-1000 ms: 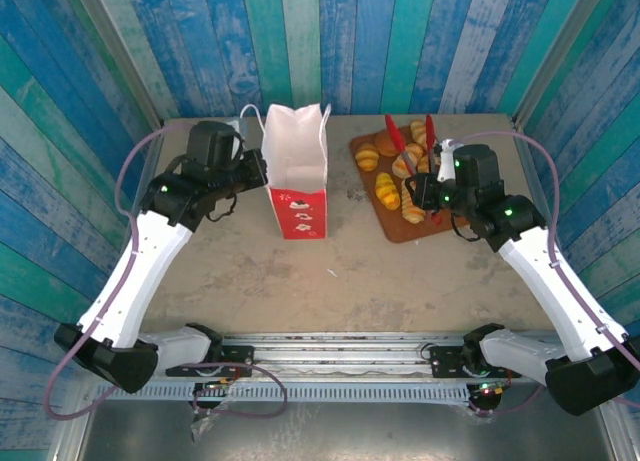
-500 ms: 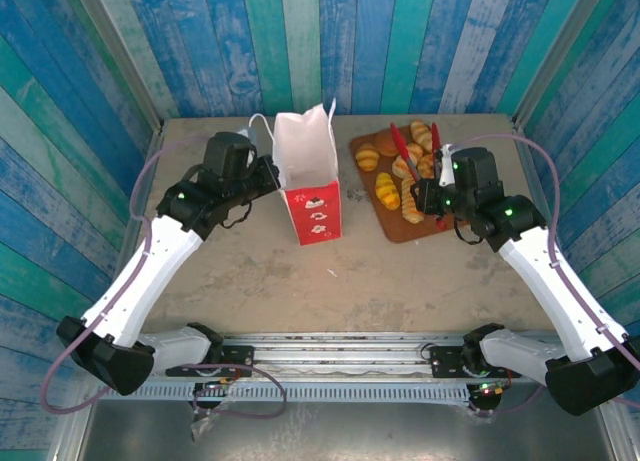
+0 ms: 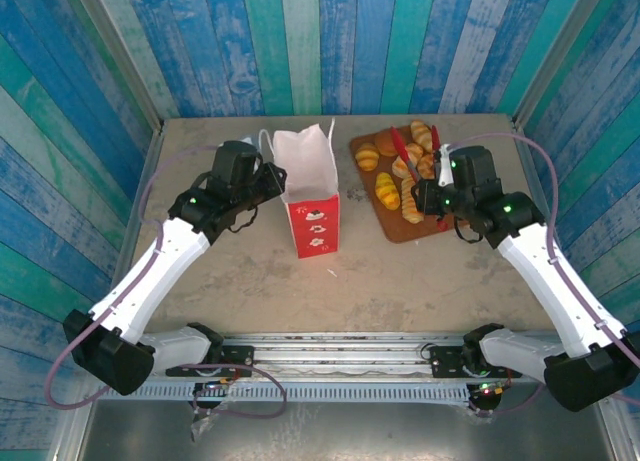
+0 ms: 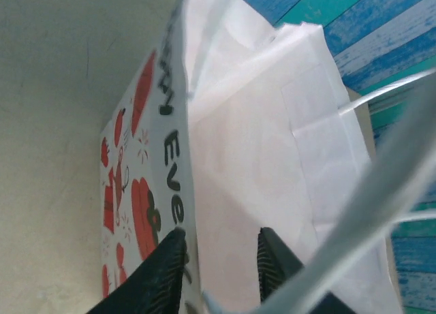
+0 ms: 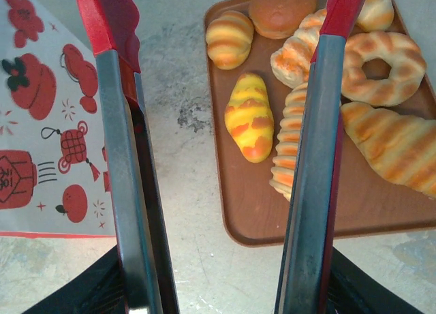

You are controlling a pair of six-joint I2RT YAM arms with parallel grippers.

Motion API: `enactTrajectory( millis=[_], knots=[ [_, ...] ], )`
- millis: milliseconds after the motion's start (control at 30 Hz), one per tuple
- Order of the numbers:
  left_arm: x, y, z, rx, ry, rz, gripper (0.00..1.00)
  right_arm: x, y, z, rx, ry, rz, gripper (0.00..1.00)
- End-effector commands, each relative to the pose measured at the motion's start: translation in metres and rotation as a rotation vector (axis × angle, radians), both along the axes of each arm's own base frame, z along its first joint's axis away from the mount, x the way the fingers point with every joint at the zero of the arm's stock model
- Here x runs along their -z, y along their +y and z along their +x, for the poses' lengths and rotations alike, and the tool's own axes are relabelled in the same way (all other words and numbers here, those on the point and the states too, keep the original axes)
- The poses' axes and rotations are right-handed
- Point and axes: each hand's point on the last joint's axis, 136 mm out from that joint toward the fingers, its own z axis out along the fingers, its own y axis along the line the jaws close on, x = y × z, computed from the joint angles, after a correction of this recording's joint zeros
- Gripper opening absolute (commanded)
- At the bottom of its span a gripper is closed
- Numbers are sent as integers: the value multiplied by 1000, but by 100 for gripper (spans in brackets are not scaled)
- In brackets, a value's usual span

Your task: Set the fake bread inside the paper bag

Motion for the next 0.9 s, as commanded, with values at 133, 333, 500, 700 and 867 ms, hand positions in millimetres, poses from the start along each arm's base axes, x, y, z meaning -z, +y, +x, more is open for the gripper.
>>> enactTrajectory(
  millis=[133, 333, 500, 700, 867],
  knots=[
    [-29, 17, -9, -22, -95, 53, 70, -16, -5, 3, 12, -36, -11, 55],
    [-56, 32, -22, -37, -181, 79, 96, -15, -10, -2, 17, -13, -43, 55],
    [-91, 34, -35, 26, -323, 101, 94, -12, -16, -8, 23, 25, -83, 56],
    [-122, 54, -55, -5, -487, 113, 94, -2, -23, -18, 35, 72, -113, 56],
    [-140, 73, -79, -56, -649, 72, 94, 12, -30, -29, 49, 132, -140, 56]
  ],
)
